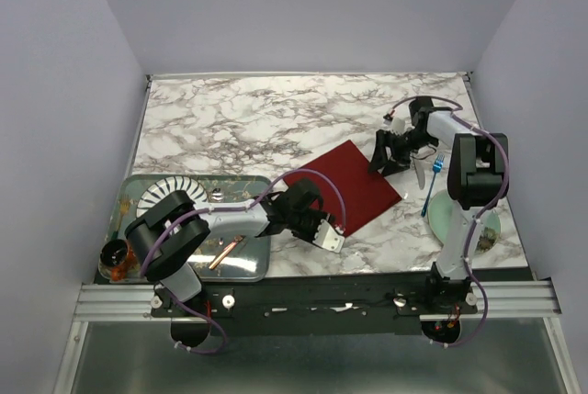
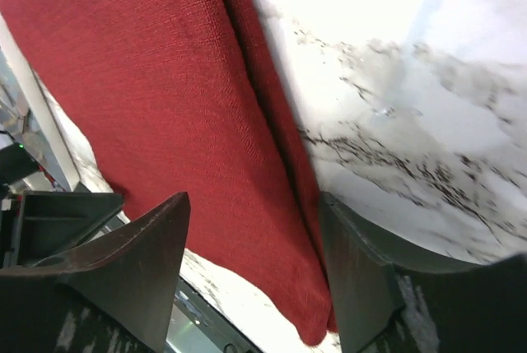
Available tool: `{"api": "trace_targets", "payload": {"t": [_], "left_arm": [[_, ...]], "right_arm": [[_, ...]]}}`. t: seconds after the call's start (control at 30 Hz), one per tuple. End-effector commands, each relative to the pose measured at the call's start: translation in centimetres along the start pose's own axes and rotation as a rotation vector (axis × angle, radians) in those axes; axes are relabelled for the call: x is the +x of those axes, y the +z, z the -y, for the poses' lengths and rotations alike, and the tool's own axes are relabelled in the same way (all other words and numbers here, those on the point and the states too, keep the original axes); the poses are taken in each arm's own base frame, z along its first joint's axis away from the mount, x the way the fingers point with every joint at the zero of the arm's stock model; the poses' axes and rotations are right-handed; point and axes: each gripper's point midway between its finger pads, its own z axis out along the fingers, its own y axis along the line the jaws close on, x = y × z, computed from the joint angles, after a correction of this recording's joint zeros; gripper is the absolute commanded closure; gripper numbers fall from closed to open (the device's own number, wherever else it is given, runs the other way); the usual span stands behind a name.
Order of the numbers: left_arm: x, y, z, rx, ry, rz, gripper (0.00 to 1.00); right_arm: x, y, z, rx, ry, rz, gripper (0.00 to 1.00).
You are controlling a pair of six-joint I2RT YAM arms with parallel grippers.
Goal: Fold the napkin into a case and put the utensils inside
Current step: Pick up the top corner of the square folded napkin from the center of the board, then fold the top corner of the square-folded napkin at the center of the board.
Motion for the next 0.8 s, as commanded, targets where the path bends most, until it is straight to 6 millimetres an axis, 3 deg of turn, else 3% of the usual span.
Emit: {"api": "trace_targets", "payload": {"t": [0.0, 0.27, 0.4, 0.47, 0.57, 0.6, 0.7, 0.77], "left_arm": [[-1.4, 0.2, 0.1, 0.038, 0.027, 0.046, 0.57], [-3.3, -0.5, -0.1, 0.064, -0.025, 0.097, 0.82], [-3.9, -0.9, -0.8, 0.052, -0.047, 0.104, 0.95], [-4.2, -1.1, -1.1, 0.042, -0.066, 0.111, 1.00], [-4.6, -1.6, -2.2, 0.029, -0.106, 0.122, 1.00], [-5.1, -1.9, -3.2, 0.013, -0.120, 0.132, 1.00], [-5.4, -2.5, -6.0, -0.026, -0.200, 0.151, 1.00], [-4.2, -2.1, -7.4, -0.042, -0.269, 0.133, 1.00]], "right_arm": [[0.2, 0.9, 0.3, 0.034, -0.036, -0.020, 0.34], [2.9, 1.0, 0.4, 0.061, -0.072, -0.086, 0.48], [3.9, 0.8, 0.4, 0.072, -0.083, -0.105, 0.48], [4.1, 0.6, 0.4, 0.077, -0.091, -0.110, 0.46], [3.7, -0.2, -0.1, 0.079, -0.098, -0.105, 0.34], [3.4, -0.5, -0.3, 0.079, -0.103, -0.096, 0.27], [1.9, -1.8, -1.8, 0.024, -0.115, -0.054, 0.19], [0.7, -2.9, -3.1, -0.016, -0.133, -0.021, 0.16]]}}
